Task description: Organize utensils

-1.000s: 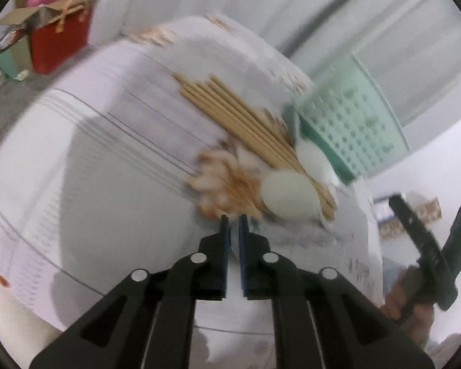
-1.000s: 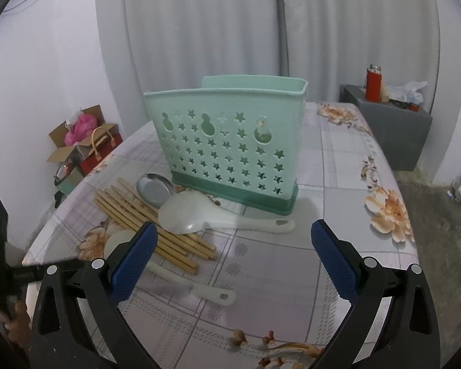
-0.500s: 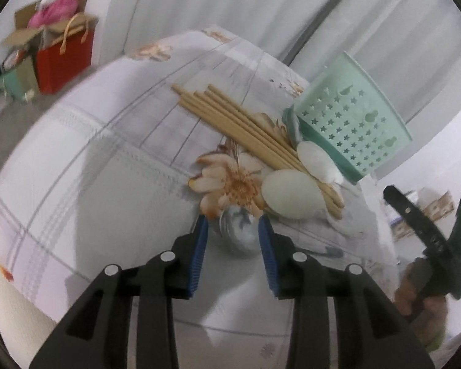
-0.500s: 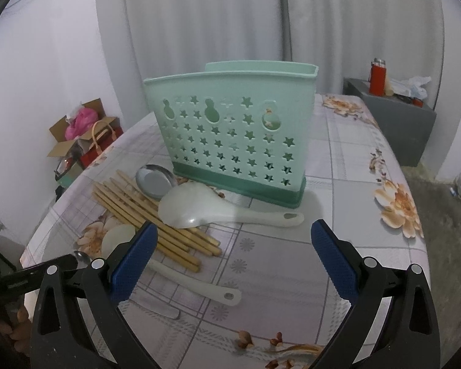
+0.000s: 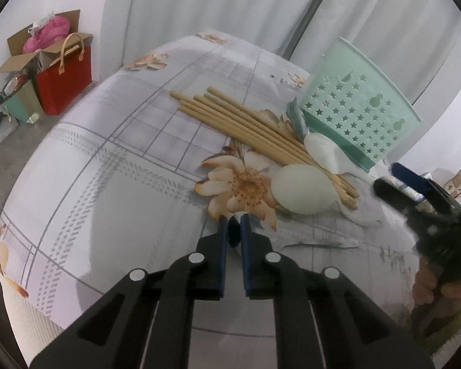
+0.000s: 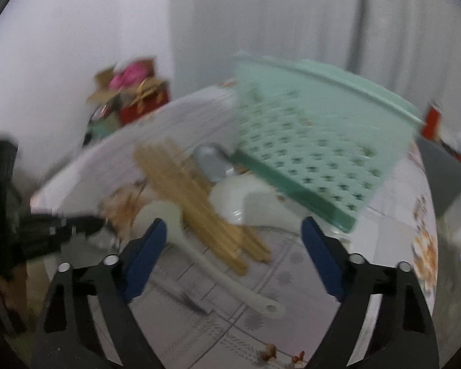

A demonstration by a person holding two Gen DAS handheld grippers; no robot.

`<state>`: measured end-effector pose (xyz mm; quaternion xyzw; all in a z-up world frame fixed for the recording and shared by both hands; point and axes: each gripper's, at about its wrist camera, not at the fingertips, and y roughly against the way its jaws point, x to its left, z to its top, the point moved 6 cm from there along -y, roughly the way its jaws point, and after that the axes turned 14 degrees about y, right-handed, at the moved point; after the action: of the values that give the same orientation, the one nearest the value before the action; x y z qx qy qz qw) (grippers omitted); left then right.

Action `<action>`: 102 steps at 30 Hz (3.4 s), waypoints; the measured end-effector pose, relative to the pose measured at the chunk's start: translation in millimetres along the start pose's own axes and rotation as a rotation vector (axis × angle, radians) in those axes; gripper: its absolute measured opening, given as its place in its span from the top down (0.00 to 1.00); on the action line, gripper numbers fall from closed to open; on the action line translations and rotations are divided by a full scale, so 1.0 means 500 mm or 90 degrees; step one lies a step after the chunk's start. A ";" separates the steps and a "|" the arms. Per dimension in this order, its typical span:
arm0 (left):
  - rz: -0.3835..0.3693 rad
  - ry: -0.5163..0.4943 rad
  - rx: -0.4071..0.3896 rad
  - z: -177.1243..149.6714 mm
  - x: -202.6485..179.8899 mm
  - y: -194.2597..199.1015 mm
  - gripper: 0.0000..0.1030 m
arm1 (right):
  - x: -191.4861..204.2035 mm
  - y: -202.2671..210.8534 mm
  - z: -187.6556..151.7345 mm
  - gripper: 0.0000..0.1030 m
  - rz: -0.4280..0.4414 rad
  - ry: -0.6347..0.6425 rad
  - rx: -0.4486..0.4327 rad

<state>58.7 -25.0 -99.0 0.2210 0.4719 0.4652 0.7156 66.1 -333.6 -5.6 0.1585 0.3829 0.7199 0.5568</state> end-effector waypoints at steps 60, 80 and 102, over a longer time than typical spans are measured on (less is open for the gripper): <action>0.009 -0.032 -0.063 0.019 -0.007 0.059 0.97 | 0.026 -0.067 0.040 0.98 0.070 0.067 0.053; -0.150 -0.070 -0.234 0.207 -0.165 0.297 0.98 | -0.163 0.140 0.092 0.98 0.094 -0.121 -0.179; -0.036 -0.320 -0.281 0.388 -0.431 0.140 0.98 | -0.317 0.218 0.143 0.98 0.055 -0.222 -0.319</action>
<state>171.3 -156.6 143.8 0.1558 0.1744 0.4671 0.8527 90.7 -462.5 152.1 0.1535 0.0851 0.7770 0.6046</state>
